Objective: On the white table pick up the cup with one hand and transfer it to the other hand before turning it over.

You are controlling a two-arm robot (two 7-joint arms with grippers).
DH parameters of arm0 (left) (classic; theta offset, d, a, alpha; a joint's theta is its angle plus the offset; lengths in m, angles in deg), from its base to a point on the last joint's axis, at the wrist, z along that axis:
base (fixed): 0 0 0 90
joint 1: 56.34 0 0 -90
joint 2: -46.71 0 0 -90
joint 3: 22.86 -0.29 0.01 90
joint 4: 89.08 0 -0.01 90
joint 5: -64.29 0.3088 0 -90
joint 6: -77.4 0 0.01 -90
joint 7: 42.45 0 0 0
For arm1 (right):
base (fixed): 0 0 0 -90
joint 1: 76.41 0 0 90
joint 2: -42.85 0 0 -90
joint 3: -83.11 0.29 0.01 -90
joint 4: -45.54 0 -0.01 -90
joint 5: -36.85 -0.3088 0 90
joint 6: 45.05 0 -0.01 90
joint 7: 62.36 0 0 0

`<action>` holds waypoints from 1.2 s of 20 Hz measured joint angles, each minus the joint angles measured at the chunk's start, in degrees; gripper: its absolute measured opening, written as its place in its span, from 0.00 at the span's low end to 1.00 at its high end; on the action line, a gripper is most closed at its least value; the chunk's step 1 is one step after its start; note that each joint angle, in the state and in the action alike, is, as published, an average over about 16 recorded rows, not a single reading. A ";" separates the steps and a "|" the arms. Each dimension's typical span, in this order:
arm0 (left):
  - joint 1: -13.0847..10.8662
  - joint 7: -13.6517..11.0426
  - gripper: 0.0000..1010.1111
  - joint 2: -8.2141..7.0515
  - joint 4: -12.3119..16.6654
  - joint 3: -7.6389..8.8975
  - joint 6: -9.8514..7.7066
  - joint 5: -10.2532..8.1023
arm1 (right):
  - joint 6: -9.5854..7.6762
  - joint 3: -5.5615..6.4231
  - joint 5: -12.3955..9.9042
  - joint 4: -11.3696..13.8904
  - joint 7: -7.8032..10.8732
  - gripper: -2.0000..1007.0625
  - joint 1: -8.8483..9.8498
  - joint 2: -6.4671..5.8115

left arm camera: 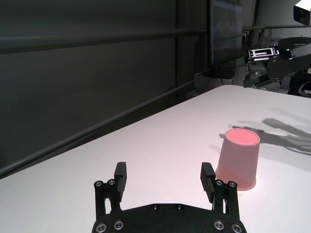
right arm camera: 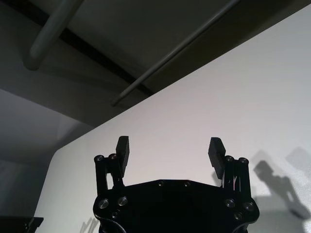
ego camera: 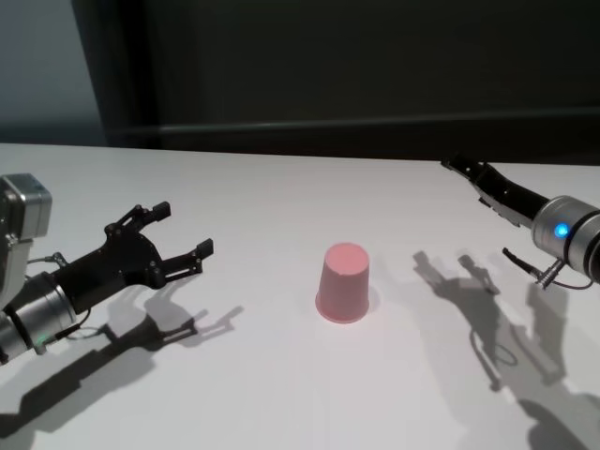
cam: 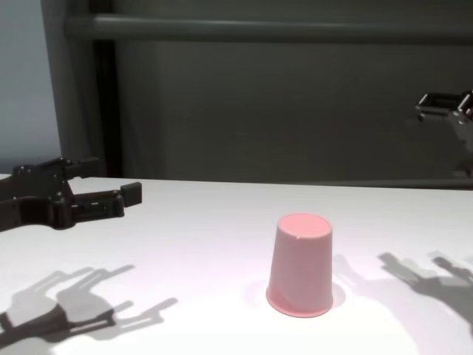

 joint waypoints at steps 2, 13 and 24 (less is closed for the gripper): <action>0.00 0.00 0.99 0.00 0.00 0.00 0.00 0.00 | 0.71 0.75 -1.27 0.12 0.36 0.99 0.97 -0.61; 0.00 0.00 0.99 0.00 0.00 0.00 0.00 0.00 | 3.71 2.44 -4.96 0.64 3.74 0.99 4.80 -3.37; 0.00 0.00 0.99 0.00 0.00 0.00 0.00 0.00 | 5.37 -0.82 -1.31 0.12 5.78 0.99 5.71 -4.60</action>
